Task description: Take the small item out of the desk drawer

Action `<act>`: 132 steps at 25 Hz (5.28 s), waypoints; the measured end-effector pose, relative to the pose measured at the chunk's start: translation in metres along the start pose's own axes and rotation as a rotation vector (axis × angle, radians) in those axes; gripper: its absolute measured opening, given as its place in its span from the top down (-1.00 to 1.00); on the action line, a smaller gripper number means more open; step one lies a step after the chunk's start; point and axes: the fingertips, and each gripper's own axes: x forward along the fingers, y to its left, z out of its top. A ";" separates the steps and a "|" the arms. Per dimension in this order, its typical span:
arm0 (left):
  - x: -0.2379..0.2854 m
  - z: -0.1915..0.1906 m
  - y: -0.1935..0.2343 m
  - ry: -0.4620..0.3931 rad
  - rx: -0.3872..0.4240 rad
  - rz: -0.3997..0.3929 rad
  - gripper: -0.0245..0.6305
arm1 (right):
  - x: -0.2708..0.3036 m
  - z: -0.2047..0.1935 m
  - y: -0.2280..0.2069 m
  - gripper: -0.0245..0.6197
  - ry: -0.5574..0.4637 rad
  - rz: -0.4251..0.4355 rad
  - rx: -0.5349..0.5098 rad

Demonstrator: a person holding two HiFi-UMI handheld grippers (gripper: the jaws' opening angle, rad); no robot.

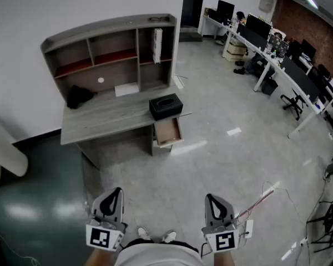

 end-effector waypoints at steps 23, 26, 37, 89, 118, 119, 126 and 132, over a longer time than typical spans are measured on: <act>0.049 -0.040 -0.029 0.082 -0.004 0.027 0.87 | 0.032 -0.060 -0.044 0.85 0.061 0.080 0.075; 0.087 -0.046 -0.014 0.069 -0.030 0.010 0.87 | 0.063 -0.059 -0.056 0.85 0.079 0.069 0.062; 0.234 -0.059 0.065 0.028 -0.082 -0.078 0.87 | 0.202 -0.026 -0.102 0.85 0.101 -0.001 -0.025; 0.296 -0.150 0.070 0.345 -0.143 0.389 0.87 | 0.500 -0.419 -0.054 0.48 0.549 0.805 -0.581; 0.215 -0.213 0.060 0.467 -0.240 0.540 0.87 | 0.525 -0.545 -0.014 0.74 0.780 0.967 -0.879; 0.216 -0.213 0.062 0.462 -0.238 0.534 0.87 | 0.525 -0.542 -0.016 0.75 0.778 0.956 -0.872; 0.229 -0.213 0.068 0.445 -0.226 0.473 0.87 | 0.526 -0.533 -0.023 0.78 0.762 0.917 -0.845; 0.238 -0.210 0.069 0.444 -0.215 0.429 0.87 | 0.522 -0.526 -0.025 0.79 0.763 0.883 -0.802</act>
